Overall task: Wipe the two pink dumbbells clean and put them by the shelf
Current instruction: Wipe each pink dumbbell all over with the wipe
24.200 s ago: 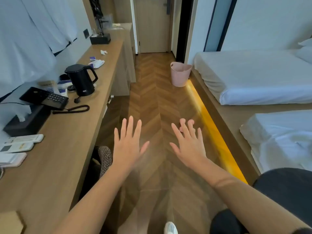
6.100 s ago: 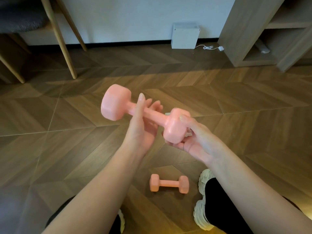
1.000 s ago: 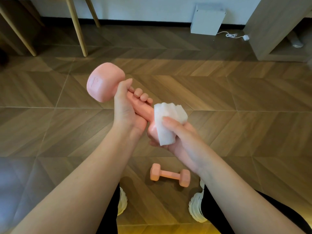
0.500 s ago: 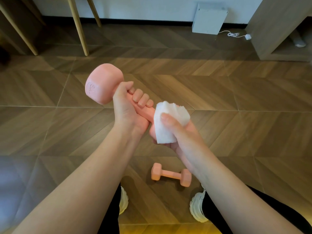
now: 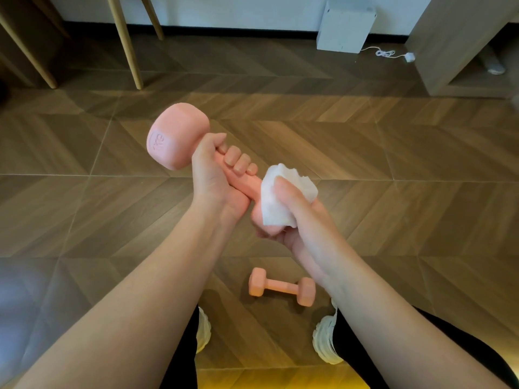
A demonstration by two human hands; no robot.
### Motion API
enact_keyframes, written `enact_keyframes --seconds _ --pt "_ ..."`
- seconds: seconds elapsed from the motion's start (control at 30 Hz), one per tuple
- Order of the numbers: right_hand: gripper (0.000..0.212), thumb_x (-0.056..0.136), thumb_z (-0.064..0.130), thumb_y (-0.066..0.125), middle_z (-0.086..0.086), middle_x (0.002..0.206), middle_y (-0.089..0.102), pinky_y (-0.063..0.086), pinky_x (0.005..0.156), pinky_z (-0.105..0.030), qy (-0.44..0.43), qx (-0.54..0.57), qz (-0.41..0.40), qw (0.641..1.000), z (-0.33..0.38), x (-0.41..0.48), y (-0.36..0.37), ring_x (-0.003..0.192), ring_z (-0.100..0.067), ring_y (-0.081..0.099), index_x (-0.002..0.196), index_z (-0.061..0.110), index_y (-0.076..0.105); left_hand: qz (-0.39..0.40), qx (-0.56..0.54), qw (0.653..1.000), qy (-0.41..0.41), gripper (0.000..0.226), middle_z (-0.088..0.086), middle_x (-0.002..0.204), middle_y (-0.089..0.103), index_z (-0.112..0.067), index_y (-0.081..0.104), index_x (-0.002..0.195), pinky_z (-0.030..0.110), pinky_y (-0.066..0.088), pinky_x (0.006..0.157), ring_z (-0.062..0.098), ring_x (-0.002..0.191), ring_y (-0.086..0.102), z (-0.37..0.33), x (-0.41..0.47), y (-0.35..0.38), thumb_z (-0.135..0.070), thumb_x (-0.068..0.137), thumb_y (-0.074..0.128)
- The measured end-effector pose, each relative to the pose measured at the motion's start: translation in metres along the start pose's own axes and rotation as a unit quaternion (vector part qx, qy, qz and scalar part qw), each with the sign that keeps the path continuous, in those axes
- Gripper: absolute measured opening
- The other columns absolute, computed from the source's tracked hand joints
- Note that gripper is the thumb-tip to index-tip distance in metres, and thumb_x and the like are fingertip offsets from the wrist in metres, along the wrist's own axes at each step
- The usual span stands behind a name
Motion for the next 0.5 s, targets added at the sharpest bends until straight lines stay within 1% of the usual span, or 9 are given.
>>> enact_keyframes --seconds 0.03,0.1,0.13,0.2,0.23,0.3,0.37,0.43,0.5 --pt "0.056 0.078 0.035 0.067 -0.006 0.106 0.068 0.055 0.081 -0.046 0.004 0.013 0.018 1.000 0.002 -0.001 0.000 0.089 -0.019 0.066 0.130 0.020 0.052 0.001 -0.005 1.000 -0.001 0.034 -0.007 0.049 0.021 -0.021 0.029 0.062 0.024 0.027 0.044 0.012 0.042 0.021 0.000 0.001 0.001 -0.016 0.091 0.045" --pt "0.060 0.079 0.027 0.067 -0.006 0.116 0.064 0.054 0.085 -0.047 0.004 0.004 0.060 0.998 0.007 -0.005 0.000 0.098 -0.018 0.064 0.136 0.020 0.048 0.002 -0.018 1.000 -0.001 0.034 -0.007 0.049 0.021 -0.021 0.028 0.062 0.024 0.026 0.044 0.011 0.041 0.021 -0.002 0.001 0.000 -0.016 0.091 0.045" --pt "0.064 0.077 0.024 0.069 -0.003 0.121 0.064 0.055 0.085 -0.042 -0.001 -0.009 0.070 0.997 0.006 -0.005 -0.001 0.102 -0.015 0.065 0.137 0.022 0.047 0.000 -0.022 1.000 0.001 0.034 -0.007 0.049 0.021 -0.021 0.028 0.062 0.023 0.026 0.043 0.011 0.041 0.021 -0.002 0.001 0.000 -0.016 0.091 0.044" --pt "0.073 0.070 0.023 0.079 -0.001 0.126 0.064 0.056 0.081 -0.034 -0.010 -0.030 0.058 0.998 0.004 -0.005 -0.003 0.107 -0.014 0.066 0.135 0.026 0.048 -0.005 -0.015 1.000 0.003 0.034 -0.007 0.049 0.020 -0.021 0.028 0.062 0.023 0.027 0.043 0.011 0.041 0.020 -0.002 0.001 -0.002 -0.016 0.091 0.044" --pt "0.076 0.066 0.025 0.082 -0.002 0.127 0.064 0.056 0.082 -0.036 -0.013 -0.037 0.044 0.998 0.001 -0.004 -0.002 0.109 -0.017 0.066 0.134 0.027 0.049 -0.009 -0.008 1.000 0.004 0.034 -0.007 0.049 0.020 -0.021 0.028 0.062 0.023 0.027 0.043 0.012 0.041 0.020 -0.001 0.001 -0.003 -0.016 0.092 0.044" --pt "0.071 0.066 0.029 0.081 -0.004 0.125 0.065 0.058 0.088 -0.048 -0.010 -0.037 0.007 0.999 -0.003 -0.002 -0.002 0.109 -0.023 0.066 0.130 0.029 0.051 -0.021 0.007 1.000 0.003 0.033 -0.006 0.050 0.022 -0.020 0.029 0.064 0.023 0.028 0.044 0.012 0.042 0.022 0.002 0.001 -0.004 -0.017 0.092 0.045" --pt "0.061 0.070 0.033 0.076 -0.004 0.120 0.067 0.054 0.093 -0.055 -0.003 -0.022 -0.017 1.000 -0.005 -0.001 -0.004 0.104 -0.023 0.067 0.125 0.031 0.053 -0.036 0.006 0.999 -0.005 0.031 -0.006 0.050 0.029 -0.019 0.033 0.066 0.023 0.033 0.048 0.012 0.042 0.028 0.004 0.002 -0.006 -0.019 0.091 0.050" --pt "0.054 0.071 0.037 0.075 -0.004 0.120 0.065 0.054 0.094 -0.056 -0.023 -0.049 -0.031 0.998 -0.002 0.000 -0.008 0.108 -0.025 0.067 0.120 0.037 0.053 -0.053 -0.010 0.998 -0.023 0.028 -0.004 0.053 0.039 -0.018 0.039 0.066 0.024 0.039 0.053 0.012 0.044 0.037 0.008 0.004 -0.009 -0.021 0.089 0.056" --pt "0.048 0.073 0.039 0.074 -0.003 0.121 0.065 0.055 0.095 -0.052 -0.062 -0.095 -0.049 0.992 0.006 -0.001 -0.011 0.110 -0.026 0.066 0.116 0.040 0.052 -0.066 -0.028 0.996 -0.044 0.028 -0.005 0.053 0.040 -0.018 0.041 0.068 0.024 0.039 0.053 0.012 0.043 0.039 0.012 0.006 -0.013 -0.022 0.089 0.058"
Point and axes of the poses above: each hand's wrist, its own x-axis towards the middle knuckle, its own y-axis out of the palm, z = x × y, the point moved 7 cm from there along x, towards the middle knuckle
